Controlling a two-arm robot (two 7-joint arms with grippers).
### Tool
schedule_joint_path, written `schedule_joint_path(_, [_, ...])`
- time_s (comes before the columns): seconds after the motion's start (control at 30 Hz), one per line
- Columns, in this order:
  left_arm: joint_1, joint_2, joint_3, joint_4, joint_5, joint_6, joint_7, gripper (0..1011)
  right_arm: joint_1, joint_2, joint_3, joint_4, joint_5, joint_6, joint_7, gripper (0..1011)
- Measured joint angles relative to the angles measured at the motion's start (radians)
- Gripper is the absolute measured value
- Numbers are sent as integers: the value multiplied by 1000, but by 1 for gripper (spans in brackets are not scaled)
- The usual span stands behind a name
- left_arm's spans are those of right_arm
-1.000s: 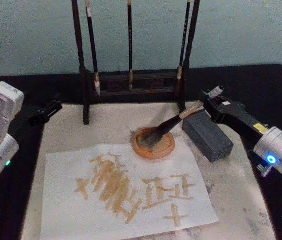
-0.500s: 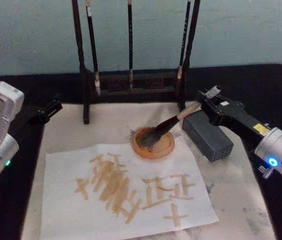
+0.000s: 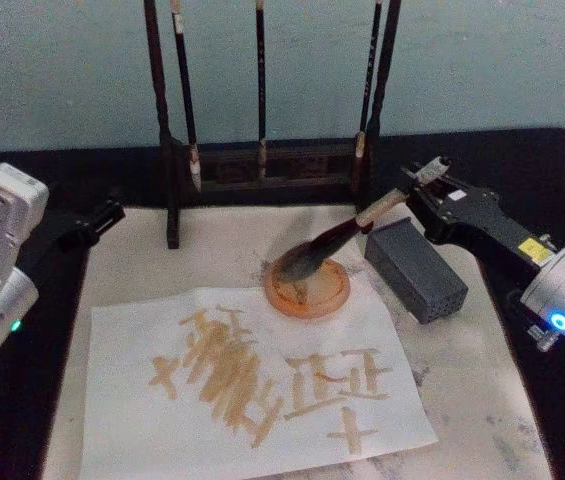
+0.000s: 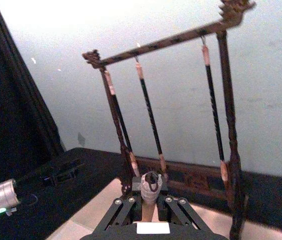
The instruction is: Pick up the brush from the inkstone, write on the paper, then place the brush back to its original position.
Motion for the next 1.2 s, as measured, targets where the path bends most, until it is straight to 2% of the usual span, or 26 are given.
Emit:
schedule_joint_path(0.23, [0, 0, 0, 0, 0, 0, 0, 1000, -18, 15, 2, -50, -48, -14, 0, 163])
schedule_joint_path(0.43, [0, 0, 0, 0, 0, 0, 0, 1002, -37, 30, -7, -103, -113, -22, 2, 163])
schedule_joint_path(0.53, [0, 0, 0, 0, 0, 0, 0, 1002, -51, 39, -20, -137, -162, -25, 7, 163])
schedule_joint_path(0.9, [0, 0, 0, 0, 0, 0, 0, 1002, -86, 46, -89, -202, -293, -27, 28, 163])
schedule_joint_path(1.0, [0, 0, 0, 0, 0, 0, 0, 1002, -93, 41, -109, -207, -319, -27, 40, 163])
schedule_joint_path(1.2, [0, 0, 0, 0, 0, 0, 0, 1002, -104, 27, -129, -206, -342, -28, 64, 163])
